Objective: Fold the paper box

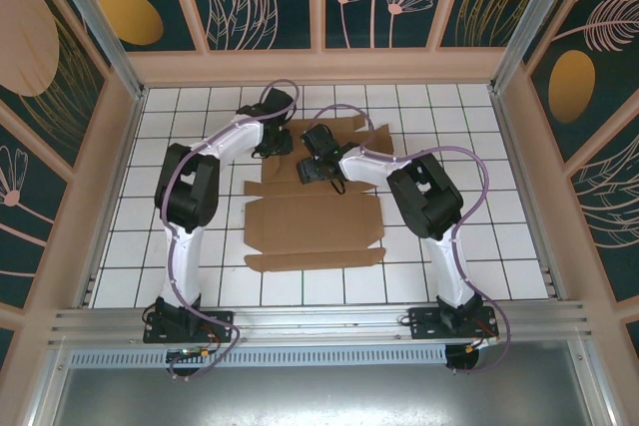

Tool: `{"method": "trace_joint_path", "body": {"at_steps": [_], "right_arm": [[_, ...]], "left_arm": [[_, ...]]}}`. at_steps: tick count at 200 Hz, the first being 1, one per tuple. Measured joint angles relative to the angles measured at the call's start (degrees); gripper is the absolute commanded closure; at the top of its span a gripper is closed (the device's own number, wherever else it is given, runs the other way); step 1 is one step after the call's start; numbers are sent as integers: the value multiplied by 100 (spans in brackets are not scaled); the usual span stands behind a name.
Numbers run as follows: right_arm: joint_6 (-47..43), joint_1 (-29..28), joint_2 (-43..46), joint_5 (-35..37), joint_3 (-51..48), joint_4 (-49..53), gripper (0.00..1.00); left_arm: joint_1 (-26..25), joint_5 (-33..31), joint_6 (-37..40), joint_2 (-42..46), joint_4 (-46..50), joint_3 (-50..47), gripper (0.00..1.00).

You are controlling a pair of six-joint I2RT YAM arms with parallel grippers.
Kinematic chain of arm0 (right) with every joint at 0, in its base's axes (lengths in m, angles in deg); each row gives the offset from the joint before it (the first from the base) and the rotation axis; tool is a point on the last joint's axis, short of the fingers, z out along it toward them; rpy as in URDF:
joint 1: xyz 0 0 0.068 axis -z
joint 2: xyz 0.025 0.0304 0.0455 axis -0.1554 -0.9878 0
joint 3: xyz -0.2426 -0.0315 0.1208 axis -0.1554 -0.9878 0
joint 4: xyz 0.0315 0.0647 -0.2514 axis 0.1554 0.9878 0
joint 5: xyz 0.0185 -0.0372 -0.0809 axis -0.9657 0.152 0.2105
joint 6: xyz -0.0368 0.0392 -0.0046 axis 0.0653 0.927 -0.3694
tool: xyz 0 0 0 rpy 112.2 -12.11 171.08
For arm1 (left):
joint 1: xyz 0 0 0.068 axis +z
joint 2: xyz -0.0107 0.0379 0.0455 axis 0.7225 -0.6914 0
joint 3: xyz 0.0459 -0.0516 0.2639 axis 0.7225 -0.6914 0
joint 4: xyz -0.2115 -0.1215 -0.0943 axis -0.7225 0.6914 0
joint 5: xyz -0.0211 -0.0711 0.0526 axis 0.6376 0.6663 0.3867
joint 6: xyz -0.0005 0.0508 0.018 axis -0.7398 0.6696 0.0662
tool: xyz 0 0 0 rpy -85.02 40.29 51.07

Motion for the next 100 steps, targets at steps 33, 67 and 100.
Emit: {"method": "trace_joint_path", "body": {"at_steps": [33,67,100], "right_arm": [[13,0,22,11,-46,-59,24],[13,-2,31,20,-63,-76,24],[13,-2,35,22,-83,-105,26]], "left_arm": [[-24,-295,44,-24,286,210,67],[66,-428,127,177,380,164,75],[503,-293,164,866,170,-507,89]]}}
